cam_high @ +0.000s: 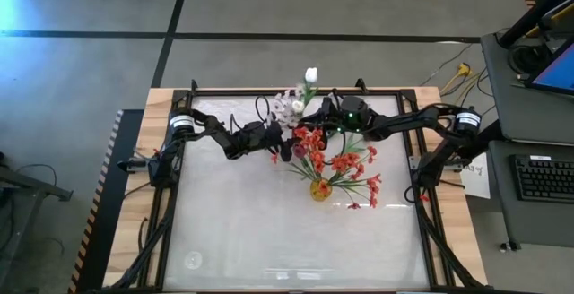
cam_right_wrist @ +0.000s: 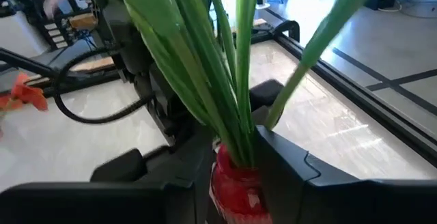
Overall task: Sort flowers into vase by color
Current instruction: Put the white flower into the red vase
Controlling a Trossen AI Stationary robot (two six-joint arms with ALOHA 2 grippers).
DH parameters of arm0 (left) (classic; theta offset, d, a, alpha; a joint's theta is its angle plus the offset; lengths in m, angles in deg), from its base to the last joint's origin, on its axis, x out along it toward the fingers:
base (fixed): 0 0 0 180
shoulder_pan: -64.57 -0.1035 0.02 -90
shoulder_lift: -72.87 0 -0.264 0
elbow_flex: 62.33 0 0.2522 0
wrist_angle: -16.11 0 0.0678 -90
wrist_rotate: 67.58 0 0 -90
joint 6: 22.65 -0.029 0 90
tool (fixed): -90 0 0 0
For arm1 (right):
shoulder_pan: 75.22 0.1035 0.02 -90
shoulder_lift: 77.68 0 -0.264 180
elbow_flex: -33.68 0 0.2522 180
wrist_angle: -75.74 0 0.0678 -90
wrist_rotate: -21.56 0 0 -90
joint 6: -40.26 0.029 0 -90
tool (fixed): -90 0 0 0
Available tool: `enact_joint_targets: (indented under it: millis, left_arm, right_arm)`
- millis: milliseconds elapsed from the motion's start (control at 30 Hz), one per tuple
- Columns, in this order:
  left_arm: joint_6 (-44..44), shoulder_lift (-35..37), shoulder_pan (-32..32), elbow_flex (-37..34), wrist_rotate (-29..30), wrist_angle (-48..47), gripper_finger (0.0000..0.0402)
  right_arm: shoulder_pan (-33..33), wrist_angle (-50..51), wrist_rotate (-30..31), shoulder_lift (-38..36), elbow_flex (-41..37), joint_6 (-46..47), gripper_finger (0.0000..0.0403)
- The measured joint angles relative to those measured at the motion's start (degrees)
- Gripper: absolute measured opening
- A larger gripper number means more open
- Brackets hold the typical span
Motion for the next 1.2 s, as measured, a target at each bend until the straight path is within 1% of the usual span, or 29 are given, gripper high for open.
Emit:
enact_joint_targets:
  millis: [233,400,600,867,933,1067,1200]
  left_arm:
    - [-0.1,0.0,0.0,0.0,0.0,0.0,0.0215]
    - [-0.2,0.0,0.0,0.0,0.0,0.0,0.0215]
    - [-0.2,0.0,0.0,0.0,0.0,-0.1,0.0215]
    - [-0.2,0.0,0.0,0.0,0.0,-0.1,0.0215]
    - [-0.2,0.0,0.0,0.0,0.0,-0.1,0.0215]
    - [-0.2,0.0,0.0,0.0,0.0,-0.1,0.0215]
    - [-0.2,0.0,0.0,0.0,0.0,-0.1,0.0215]
  right_arm:
    - [0.0,-0.1,0.0,-0.6,0.0,0.9,0.0123]
    - [-0.2,-0.1,0.6,-0.9,0.0,1.0,0.0121]
    - [-0.3,0.0,0.8,-1.4,0.0,0.6,0.0096]
    - [-0.3,1.1,0.3,-1.6,0.0,-0.2,0.0041]
    - [-0.3,2.0,0.2,-1.6,0.0,-0.2,0.0034]
    - [-0.3,2.9,0.2,-1.6,0.0,-0.2,0.0044]
    - [-0.6,3.9,0.3,-1.6,0.0,0.2,0.0077]
